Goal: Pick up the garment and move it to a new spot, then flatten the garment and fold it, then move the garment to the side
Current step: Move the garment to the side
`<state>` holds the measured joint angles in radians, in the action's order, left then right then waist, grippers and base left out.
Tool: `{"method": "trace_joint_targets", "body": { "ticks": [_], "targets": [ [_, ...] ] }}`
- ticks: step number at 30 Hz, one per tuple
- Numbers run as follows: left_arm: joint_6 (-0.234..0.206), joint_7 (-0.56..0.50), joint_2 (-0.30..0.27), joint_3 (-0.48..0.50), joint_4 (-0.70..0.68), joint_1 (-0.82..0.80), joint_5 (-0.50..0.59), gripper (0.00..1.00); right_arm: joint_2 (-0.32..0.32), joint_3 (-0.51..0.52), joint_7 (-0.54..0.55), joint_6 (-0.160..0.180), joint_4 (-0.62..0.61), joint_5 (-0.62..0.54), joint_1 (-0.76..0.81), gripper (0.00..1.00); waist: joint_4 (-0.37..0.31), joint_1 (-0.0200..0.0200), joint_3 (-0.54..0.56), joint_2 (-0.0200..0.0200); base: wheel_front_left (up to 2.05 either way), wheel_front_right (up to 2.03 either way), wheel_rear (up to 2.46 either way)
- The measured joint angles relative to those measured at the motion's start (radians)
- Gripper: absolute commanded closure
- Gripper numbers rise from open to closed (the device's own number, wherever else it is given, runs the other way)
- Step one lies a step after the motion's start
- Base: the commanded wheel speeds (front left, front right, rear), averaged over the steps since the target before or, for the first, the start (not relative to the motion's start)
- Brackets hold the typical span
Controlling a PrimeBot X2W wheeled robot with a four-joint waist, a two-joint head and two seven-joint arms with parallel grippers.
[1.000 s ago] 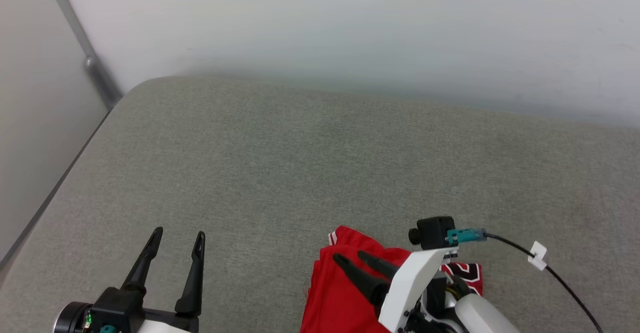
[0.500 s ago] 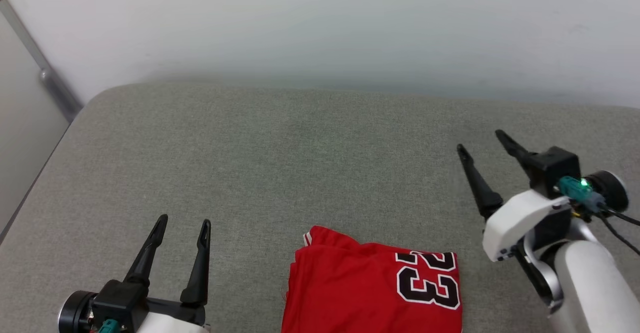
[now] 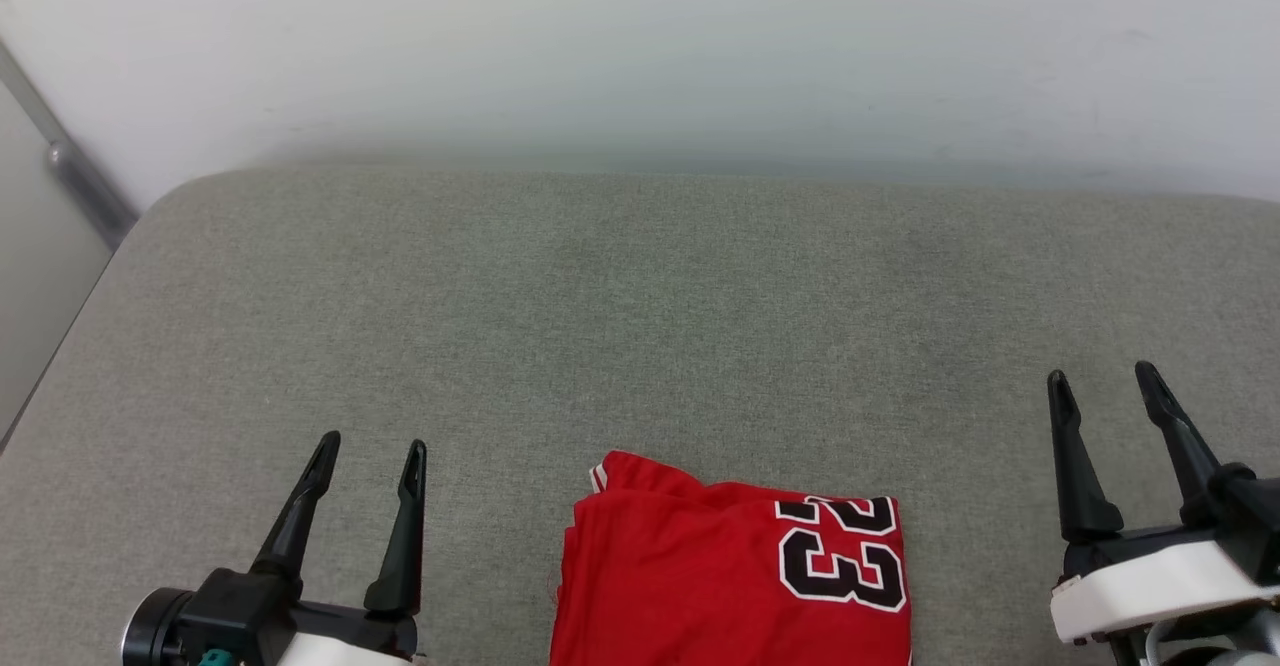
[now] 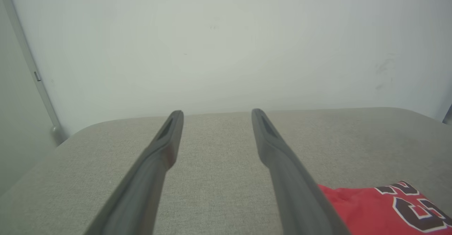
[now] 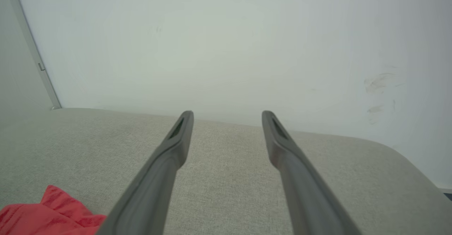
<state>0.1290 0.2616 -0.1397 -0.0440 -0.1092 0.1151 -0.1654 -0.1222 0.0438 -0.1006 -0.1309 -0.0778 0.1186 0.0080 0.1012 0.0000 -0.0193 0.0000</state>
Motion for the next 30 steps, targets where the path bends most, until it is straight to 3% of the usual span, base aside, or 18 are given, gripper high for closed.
{"method": "trace_joint_targets", "body": {
  "ticks": [19, 25, 30],
  "targets": [
    [0.000, 0.001, 0.009, -0.004, -0.023, 0.010, -0.006, 0.00, 0.060, -0.005, -0.049, 0.000, -0.008, -0.007, 0.074, 0.00, -0.006, 0.0000, 0.008, 0.0000, 0.00, 0.00, 0.00],
    [0.000, 0.001, 0.008, -0.014, -0.021, 0.010, 0.004, 0.00, 0.050, -0.032, 0.035, 0.000, -0.003, 0.026, 0.082, 0.00, 0.000, 0.0000, -0.003, 0.0000, 0.00, 0.00, 0.00],
    [0.000, 0.001, 0.008, -0.020, -0.005, 0.008, 0.002, 0.00, -0.005, -0.090, 0.248, 0.000, -0.031, 0.087, 0.096, 0.00, 0.009, 0.0000, -0.024, 0.0000, 0.00, 0.00, 0.00]
  ]
}}
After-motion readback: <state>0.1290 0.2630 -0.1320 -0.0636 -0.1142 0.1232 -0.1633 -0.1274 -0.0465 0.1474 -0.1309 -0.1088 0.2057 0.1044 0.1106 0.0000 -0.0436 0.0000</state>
